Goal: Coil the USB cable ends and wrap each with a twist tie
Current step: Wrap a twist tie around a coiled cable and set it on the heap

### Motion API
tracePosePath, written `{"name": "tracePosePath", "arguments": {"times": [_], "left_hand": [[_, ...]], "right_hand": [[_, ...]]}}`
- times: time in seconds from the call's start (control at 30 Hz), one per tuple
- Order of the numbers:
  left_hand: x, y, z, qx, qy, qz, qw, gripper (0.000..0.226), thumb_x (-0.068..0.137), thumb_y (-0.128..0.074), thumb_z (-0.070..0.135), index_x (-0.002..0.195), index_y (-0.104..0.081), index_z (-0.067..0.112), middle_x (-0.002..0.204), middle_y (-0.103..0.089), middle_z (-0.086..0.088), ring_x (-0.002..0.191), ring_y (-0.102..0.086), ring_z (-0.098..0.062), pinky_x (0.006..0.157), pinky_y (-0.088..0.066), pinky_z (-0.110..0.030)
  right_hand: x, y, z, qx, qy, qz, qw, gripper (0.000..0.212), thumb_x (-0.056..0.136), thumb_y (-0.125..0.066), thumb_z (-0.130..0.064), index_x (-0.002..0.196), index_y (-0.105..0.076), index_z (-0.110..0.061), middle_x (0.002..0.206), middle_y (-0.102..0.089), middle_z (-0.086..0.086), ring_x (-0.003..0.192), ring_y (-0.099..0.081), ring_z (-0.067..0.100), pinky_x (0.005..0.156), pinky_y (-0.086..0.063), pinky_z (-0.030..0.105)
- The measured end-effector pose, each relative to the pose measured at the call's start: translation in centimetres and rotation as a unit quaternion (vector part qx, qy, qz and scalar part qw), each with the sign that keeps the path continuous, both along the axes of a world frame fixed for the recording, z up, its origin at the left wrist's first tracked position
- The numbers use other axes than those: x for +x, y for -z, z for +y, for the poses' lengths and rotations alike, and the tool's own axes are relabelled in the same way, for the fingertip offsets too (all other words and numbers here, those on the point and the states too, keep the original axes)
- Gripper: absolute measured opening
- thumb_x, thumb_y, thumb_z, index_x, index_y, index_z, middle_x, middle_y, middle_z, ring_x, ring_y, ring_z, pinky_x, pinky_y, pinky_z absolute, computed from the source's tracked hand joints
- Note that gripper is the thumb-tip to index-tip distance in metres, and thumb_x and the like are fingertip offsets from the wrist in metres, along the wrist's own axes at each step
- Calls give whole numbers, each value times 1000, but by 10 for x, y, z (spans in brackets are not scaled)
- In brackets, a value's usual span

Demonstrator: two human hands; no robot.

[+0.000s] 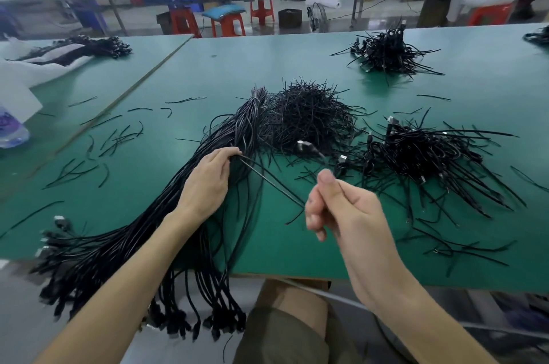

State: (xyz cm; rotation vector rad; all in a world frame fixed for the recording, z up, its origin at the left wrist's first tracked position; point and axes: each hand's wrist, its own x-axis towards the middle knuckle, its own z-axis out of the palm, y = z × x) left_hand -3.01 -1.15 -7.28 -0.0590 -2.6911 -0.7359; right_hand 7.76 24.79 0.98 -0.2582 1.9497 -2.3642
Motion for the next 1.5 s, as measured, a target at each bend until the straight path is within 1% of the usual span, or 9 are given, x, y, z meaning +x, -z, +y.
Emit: {"name": "tracePosePath", "arguments": {"times": [0.43, 0.57, 0.63, 0.7, 0.87, 1.07, 1.17, 1.37, 1.5], "left_hand": [[-8, 6, 4, -77, -56, -45, 994, 44, 108, -41, 20, 152, -46, 16, 154, -49, 2, 137, -50, -22, 112, -42, -41], [3, -5, 8, -16, -53, 65, 996, 29, 106, -46, 16, 130, -62, 15, 128, -64, 0, 112, -61, -19, 88, -49, -32], [-4, -17, 12, -10, -55, 118, 991, 24, 105, -47, 18, 122, -64, 13, 119, -66, -2, 106, -60, -19, 89, -50, -36], [-31, -32, 16, -26, -80, 63, 994, 34, 103, -49, 29, 129, -59, 9, 125, -64, -11, 115, -57, -26, 103, -46, -45], [-97, -44, 29, -109, -121, -260, 952, 87, 93, -57, 64, 150, -34, 2, 151, -40, -24, 142, -36, -40, 116, -32, -53], [-112, -11, -11, -169, -142, -151, 963, 39, 99, -53, 27, 126, -48, -1, 135, -44, -26, 127, -39, -41, 104, -35, -51], [-120, -4, -38, -143, -172, -146, 964, 29, 99, -51, 19, 120, -47, -1, 134, -41, -27, 127, -36, -42, 105, -32, -52], [-138, -1, -88, -79, -228, -153, 958, 30, 99, -50, 18, 122, -47, -2, 135, -39, -29, 127, -34, -43, 109, -27, -51], [-138, -2, -104, -26, -213, -148, 965, 34, 99, -58, 28, 120, -54, 2, 134, -42, -27, 127, -37, -43, 109, -30, -50]], "right_hand": [[28, -15, 21, -63, -10, -57, 996, 46, 94, -53, -42, 53, -52, -20, 54, -43, 3, 50, -40, 16, 46, -37, 22], [3, 2, 31, -66, 28, -116, 991, 44, 101, -51, -36, 61, -53, -18, 58, -44, 2, 52, -38, 15, 46, -34, 24], [-5, 9, 34, -56, 42, -138, 988, 43, 102, -51, -36, 64, -52, -18, 58, -43, 0, 53, -37, 15, 50, -32, 28], [-9, 15, 35, -45, 39, -152, 987, 43, 102, -52, -37, 64, -53, -20, 59, -44, 0, 53, -38, 15, 51, -31, 28], [-10, 17, 23, -36, 6, -159, 987, 44, 102, -53, -36, 62, -55, -18, 59, -45, 3, 50, -39, 14, 45, -34, 22], [-32, 21, -3, 46, -45, -104, 992, 47, 106, -47, -34, 67, -65, -16, 64, -58, 6, 56, -49, 15, 49, -39, 22], [-54, 23, -23, 138, -65, -57, 987, 39, 107, -46, -28, 86, -72, -10, 79, -70, 2, 63, -58, 12, 55, -45, 23], [-76, 31, -85, 360, -176, 99, 911, 28, 106, -51, -32, 107, -68, -11, 109, -52, 2, 94, -59, 19, 87, -48, 30], [-73, 38, -118, 544, -228, 280, 757, 28, 104, -55, -32, 120, -61, -10, 110, -43, 5, 97, -45, 22, 79, -49, 38]]}}
